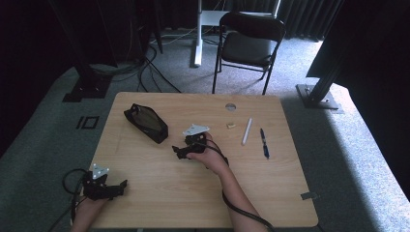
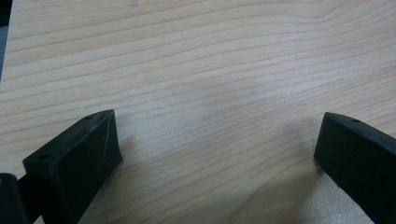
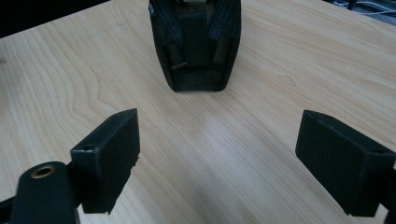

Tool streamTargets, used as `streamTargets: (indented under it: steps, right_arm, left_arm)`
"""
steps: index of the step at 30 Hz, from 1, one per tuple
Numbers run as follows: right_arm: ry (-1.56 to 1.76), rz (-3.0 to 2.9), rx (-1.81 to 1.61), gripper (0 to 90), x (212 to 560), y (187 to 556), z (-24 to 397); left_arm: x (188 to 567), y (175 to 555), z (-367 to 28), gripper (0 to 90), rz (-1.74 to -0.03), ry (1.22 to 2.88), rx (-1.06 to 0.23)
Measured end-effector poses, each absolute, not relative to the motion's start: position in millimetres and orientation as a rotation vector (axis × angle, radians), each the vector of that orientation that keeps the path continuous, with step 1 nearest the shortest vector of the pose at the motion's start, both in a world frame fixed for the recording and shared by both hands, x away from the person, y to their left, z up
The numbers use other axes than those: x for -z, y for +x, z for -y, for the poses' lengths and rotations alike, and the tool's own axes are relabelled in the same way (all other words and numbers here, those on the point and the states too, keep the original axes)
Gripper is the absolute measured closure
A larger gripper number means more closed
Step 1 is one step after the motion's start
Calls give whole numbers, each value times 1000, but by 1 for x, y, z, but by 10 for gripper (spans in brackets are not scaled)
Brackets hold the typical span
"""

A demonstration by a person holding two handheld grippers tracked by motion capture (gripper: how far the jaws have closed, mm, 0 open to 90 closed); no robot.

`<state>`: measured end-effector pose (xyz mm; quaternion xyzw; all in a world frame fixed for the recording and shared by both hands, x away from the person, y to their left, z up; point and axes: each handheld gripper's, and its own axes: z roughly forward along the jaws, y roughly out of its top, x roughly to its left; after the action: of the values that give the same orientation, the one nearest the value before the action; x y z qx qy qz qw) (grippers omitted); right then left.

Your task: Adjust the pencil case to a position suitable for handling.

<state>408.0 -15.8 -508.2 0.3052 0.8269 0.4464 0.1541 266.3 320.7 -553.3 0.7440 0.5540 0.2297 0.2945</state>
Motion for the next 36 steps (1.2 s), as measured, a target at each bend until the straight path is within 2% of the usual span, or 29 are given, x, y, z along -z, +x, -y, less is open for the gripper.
streamTargets:
  steps: [32,35,36]
  right_arm:
    - [845,-2363,-1317,140,511,433,-39]
    - [845,-2354,-1322,156,511,436,-42]
    - [839,-2345,-1326,187,511,437,-43]
  left_arm:
    - [553,266,-321,6,-1475,1981,-611]
    - [553,266,-321,6,-1475,1981,-611]
    - [553,266,-321,6,-1475,1981,-611]
